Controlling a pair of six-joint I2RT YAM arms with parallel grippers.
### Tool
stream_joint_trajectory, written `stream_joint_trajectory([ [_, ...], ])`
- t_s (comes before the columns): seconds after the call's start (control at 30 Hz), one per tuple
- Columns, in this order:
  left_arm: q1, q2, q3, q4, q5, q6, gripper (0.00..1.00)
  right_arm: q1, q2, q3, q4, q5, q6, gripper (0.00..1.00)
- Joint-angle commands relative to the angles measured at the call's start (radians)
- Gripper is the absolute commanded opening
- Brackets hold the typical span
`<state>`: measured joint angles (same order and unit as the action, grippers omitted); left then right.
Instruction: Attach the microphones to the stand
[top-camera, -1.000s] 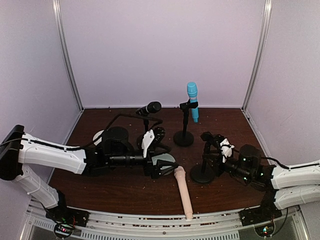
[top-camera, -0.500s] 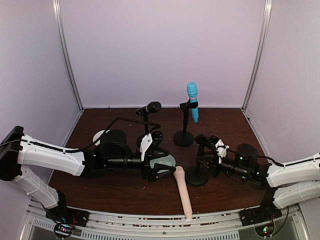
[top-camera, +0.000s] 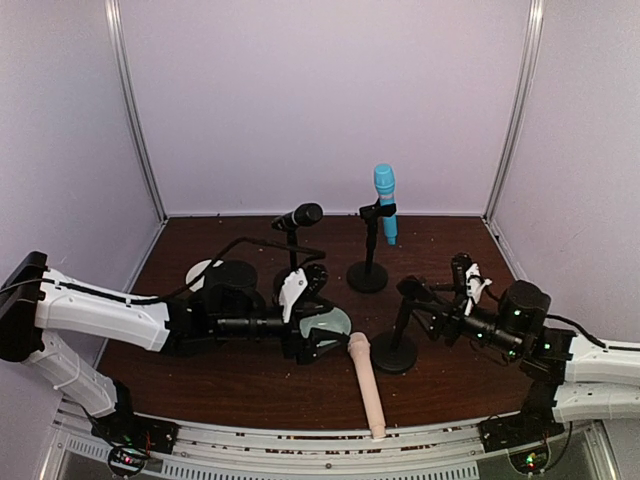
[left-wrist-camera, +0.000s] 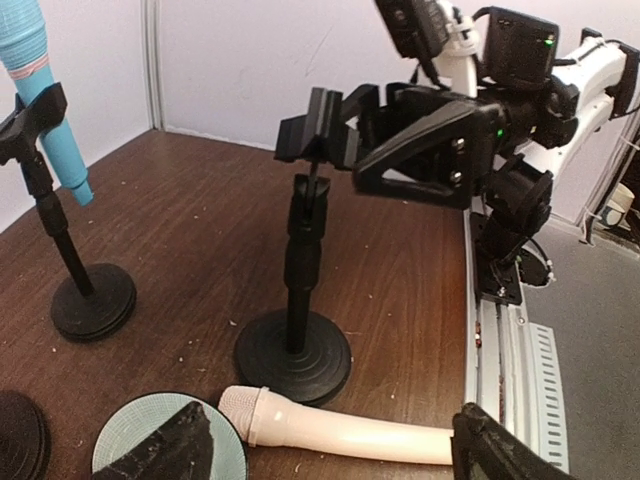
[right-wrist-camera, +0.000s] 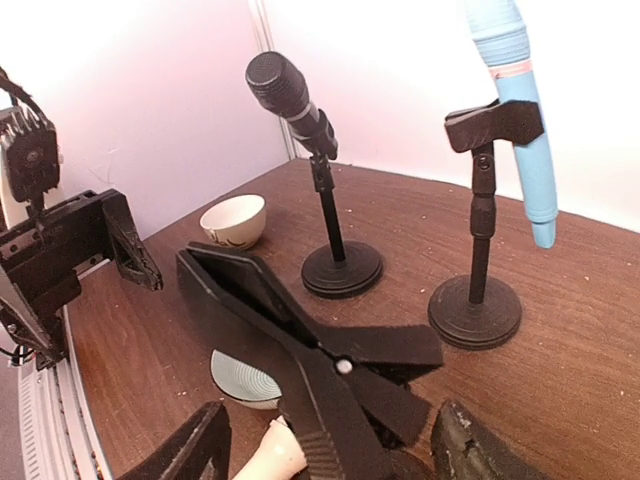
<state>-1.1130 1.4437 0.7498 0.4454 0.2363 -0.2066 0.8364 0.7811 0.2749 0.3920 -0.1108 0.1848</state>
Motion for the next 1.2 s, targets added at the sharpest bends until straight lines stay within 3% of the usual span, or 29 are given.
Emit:
stream_joint_trajectory([
  [0.0, 0.012, 0.010, 0.040, -0.033, -0.098, 0.004, 0.87, 0.031, -0.170, -0.013, -0.297, 0.101, 0.123, 0.70],
  [0.17, 0.024, 0.013, 0.038, -0.042, -0.190, -0.027, 0.93, 0.130, -0.271, -0.021, -0.514, 0.168, 0.183, 0.70],
  [0.3, 0.039, 0.012, 0.041, -0.062, -0.257, -0.052, 0.95, 0.212, -0.215, -0.028, -0.538, 0.185, 0.237, 0.70],
  [0.43, 0.044, 0.003, 0.042, -0.089, -0.315, -0.061, 0.96, 0.343, -0.071, 0.009, -0.523, 0.248, 0.268, 0.70],
  [0.53, 0.044, -0.003, 0.040, -0.103, -0.333, -0.058, 0.95, 0.445, 0.104, 0.126, -0.594, 0.345, 0.269, 0.69],
  [0.7, 0.044, 0.002, 0.056, -0.130, -0.327, -0.057, 0.95, 0.545, 0.429, 0.342, -0.711, 0.376, 0.269, 0.70],
  [1.17, 0.044, 0.011, 0.062, -0.162, -0.299, -0.061, 0.92, 0.545, 0.722, 0.540, -0.850, 0.316, 0.287, 0.73],
])
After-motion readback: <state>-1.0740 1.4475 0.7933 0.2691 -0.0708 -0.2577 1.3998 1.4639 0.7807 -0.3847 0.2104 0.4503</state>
